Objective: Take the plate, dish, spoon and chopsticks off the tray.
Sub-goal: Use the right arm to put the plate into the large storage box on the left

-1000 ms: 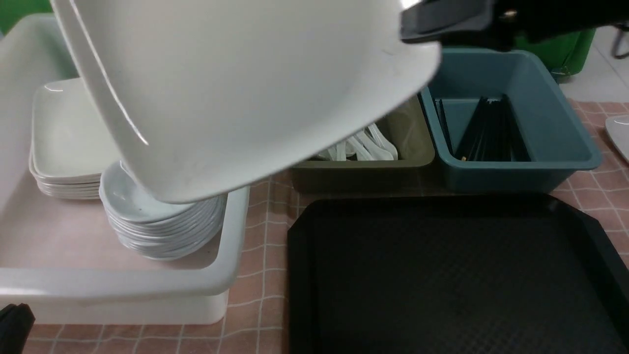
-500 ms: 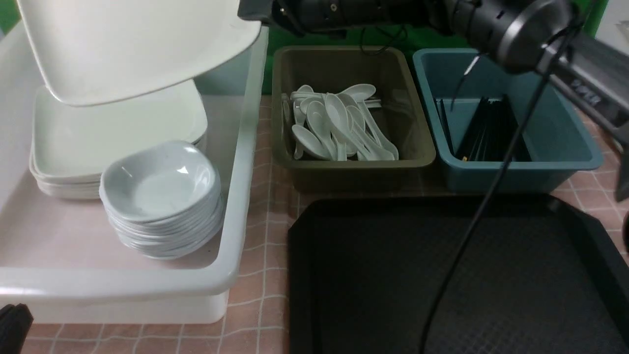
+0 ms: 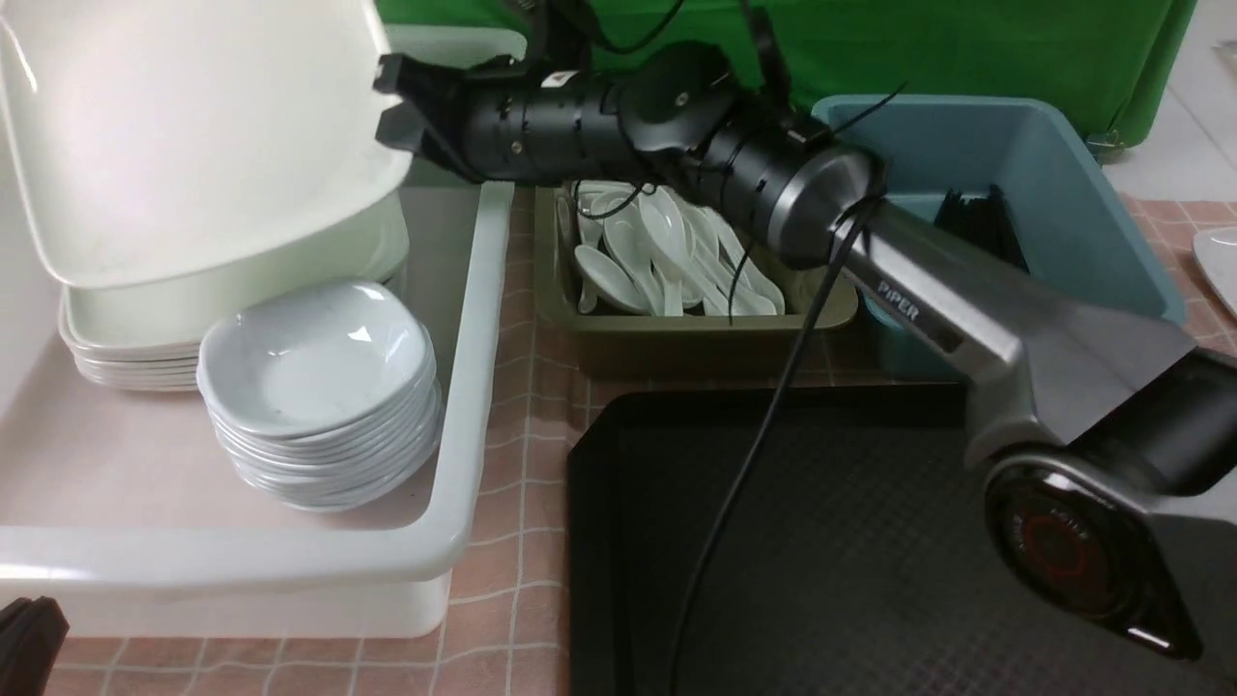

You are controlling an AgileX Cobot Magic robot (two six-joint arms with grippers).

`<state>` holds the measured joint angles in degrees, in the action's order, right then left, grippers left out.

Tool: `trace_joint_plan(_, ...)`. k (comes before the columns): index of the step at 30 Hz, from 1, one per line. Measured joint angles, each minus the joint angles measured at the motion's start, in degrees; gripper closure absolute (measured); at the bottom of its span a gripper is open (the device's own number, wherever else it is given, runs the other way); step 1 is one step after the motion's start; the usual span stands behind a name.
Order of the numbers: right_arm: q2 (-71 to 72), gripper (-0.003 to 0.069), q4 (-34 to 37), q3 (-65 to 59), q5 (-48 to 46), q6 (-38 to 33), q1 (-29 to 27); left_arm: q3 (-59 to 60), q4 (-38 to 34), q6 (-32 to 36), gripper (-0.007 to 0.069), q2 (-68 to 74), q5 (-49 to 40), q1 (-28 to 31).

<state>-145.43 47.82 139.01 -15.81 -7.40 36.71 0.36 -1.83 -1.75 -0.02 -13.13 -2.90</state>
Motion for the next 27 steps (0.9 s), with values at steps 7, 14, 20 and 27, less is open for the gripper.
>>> trace_joint_plan(7, -2.00, 0.0589, -0.38, 0.00, 6.54, -3.92, 2.25, 0.00, 0.00, 0.00, 0.0603, 0.00, 0.00, 0.00)
trace_joint_plan(14, -3.74, 0.0550, -1.35, 0.00, 9.01, -5.20, 2.34, 0.00, 0.00, 0.00, 0.0603, 0.00, 0.00, 0.00)
trace_joint_plan(20, -3.80, 0.0412, -1.79, 0.00, 10.18, -4.83, 2.40, 0.00, 0.00, 0.00, 0.0603, 0.00, 0.00, 0.00)
trace_joint_plan(27, -3.75, 0.0339, -3.44, 0.02, 9.72, -4.75, 2.51, 0.00, 0.00, 0.00, 0.0603, 0.00, 0.00, 0.00)
